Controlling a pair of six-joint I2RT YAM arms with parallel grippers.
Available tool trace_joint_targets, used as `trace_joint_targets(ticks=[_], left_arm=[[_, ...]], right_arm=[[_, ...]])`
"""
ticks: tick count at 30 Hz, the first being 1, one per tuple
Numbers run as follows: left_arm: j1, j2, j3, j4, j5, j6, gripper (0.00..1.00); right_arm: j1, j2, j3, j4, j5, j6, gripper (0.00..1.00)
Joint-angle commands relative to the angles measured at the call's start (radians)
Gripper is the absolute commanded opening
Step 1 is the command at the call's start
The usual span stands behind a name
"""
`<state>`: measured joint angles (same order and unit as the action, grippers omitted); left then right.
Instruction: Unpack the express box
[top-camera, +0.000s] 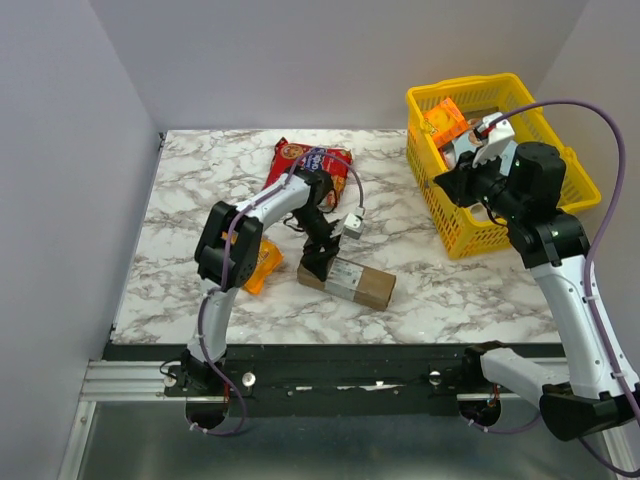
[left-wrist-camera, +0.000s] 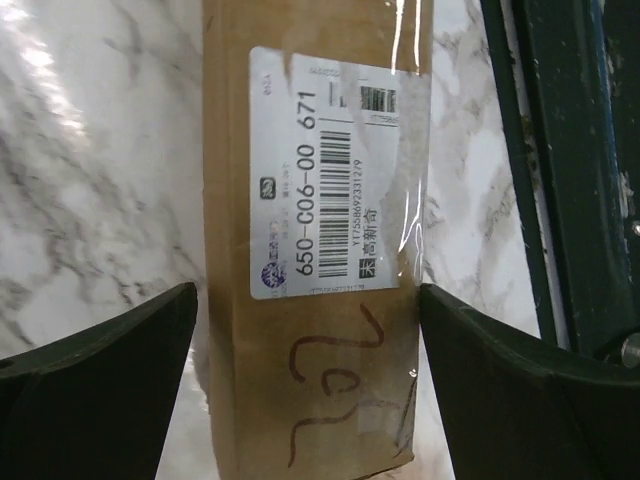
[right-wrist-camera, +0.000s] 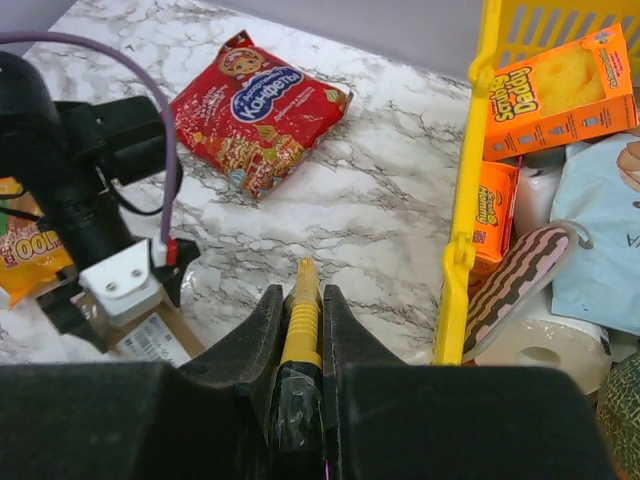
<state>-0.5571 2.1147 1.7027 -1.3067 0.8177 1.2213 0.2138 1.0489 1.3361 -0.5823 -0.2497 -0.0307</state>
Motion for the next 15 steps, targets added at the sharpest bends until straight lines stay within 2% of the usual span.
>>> trace_joint_targets(ticks=[1, 2, 6, 11, 13, 14, 15], left_arm=[[0.034, 0.117, 0.236, -0.114, 0.080, -0.062, 0.99], [0.037, 0.129, 0.323, -0.126, 0.087, -0.063, 0.99], [0.037, 0.186, 0.494, -0.210, 0.138, -0.054, 0.99], [0.037, 0.194, 0.508, -0.209, 0.130, -0.057, 0.97], [0.045, 0.138, 0.480, -0.191, 0.165, -0.072, 0.97], [0.049, 0.099, 0.451, -0.154, 0.182, -0.106, 0.99], [0.052, 0.052, 0.348, -0.087, 0.193, -0.264, 0.99]], right_arm=[[-0.007, 0.011, 0.028, -0.030, -0.034, 0.018, 0.00], [-0.005, 0.013, 0.026, -0.028, -0.034, 0.020, 0.00], [-0.005, 0.014, 0.011, -0.022, -0.036, 0.023, 0.01], [-0.007, 0.016, -0.005, -0.011, -0.039, 0.026, 0.00], [-0.005, 0.017, -0.003, -0.011, -0.052, 0.003, 0.00], [-0.005, 0.014, -0.005, -0.011, -0.062, -0.011, 0.01], [-0.007, 0.017, -0.008, -0.011, -0.069, -0.020, 0.00]])
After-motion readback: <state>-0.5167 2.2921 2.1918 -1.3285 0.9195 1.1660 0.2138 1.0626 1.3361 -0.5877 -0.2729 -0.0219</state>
